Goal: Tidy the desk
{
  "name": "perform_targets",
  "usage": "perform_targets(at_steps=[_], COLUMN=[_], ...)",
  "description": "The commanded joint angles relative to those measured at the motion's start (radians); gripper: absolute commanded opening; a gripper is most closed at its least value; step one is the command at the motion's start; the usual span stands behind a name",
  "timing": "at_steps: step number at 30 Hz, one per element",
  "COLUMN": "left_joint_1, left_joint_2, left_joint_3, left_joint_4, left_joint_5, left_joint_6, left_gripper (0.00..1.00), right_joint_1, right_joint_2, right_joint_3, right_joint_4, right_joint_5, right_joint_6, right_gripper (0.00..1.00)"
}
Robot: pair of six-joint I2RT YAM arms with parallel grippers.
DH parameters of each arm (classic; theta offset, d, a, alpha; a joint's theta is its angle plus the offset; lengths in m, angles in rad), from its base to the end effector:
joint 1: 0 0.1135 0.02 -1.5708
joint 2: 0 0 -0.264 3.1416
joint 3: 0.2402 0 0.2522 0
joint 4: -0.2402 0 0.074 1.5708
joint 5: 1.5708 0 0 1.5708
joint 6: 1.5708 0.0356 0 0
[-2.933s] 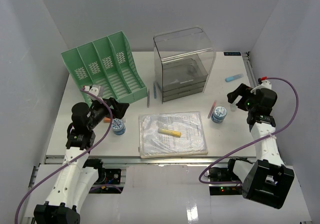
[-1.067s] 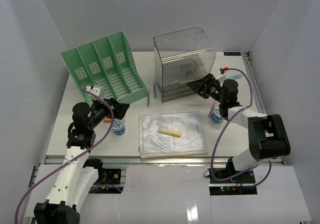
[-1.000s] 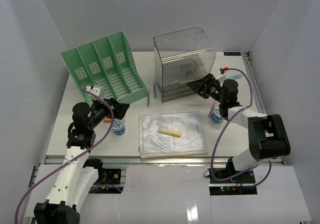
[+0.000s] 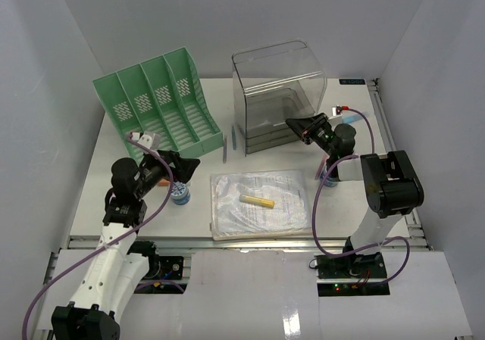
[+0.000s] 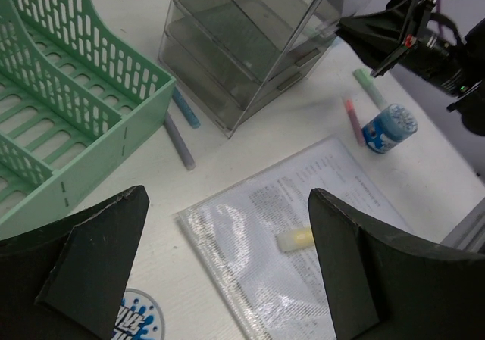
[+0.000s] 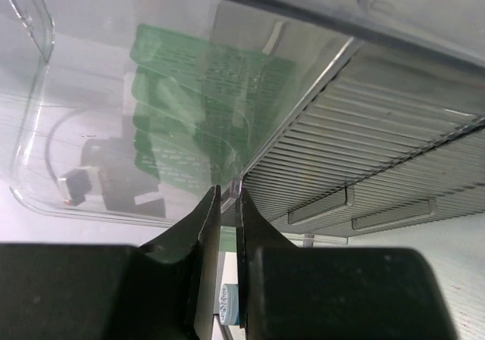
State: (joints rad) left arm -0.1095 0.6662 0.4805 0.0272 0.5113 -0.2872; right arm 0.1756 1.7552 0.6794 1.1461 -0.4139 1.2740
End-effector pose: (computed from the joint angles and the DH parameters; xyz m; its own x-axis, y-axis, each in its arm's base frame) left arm 0.1651 -0.0357 0.2738 -0.3135 -0.2141 -0.9251 0.5076 0.7856 -0.3538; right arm 0.3361 0.0742 0.1935 -0.5105 0.7986 -0.3187 -0.2284 0.2314 0.9457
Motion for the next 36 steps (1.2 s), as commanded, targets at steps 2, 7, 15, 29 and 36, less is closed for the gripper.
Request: perform_targets(at_steps=[2, 7, 15, 29, 36], left_joint_1=[-0.015, -0.113, -0.431, -0.618, -0.621], left_joint_2=[-0.047, 0.007, 0.279, 0.67, 0.749], left_joint_3=[-0.065, -0.009, 0.134, 0.414, 0.507], left_joint_4=[0.204, 0.298, 0.437, 0.512, 0.455], left_joint_5=[0.036, -0.03, -0.262, -0.482, -0.496], left_joint_6=[-0.235, -0.356, -0.353, -0.306, -0.299], left_gripper=[0.98, 0.95, 0.95, 0.94, 0.91], right_joint_1=[-0.034, -0.045, -0.045, -0.044, -0.045], right_joint_2=[-0.089, -0.205, -0.369, -0.455, -0.464], right_joint_3=[-0.037, -0.081, -0.111, -0.109, -0.109], right_joint_4=[0.139, 0.102, 0.013, -0.045, -0.035], right_joint_5=[0.001, -0.031, -0.04, -0.058, -0.059], right_joint_6=[0.011, 0.038, 0.063, 0.102, 0.119], right_gripper=[0.08, 0.08, 0.08, 0.08, 0.08])
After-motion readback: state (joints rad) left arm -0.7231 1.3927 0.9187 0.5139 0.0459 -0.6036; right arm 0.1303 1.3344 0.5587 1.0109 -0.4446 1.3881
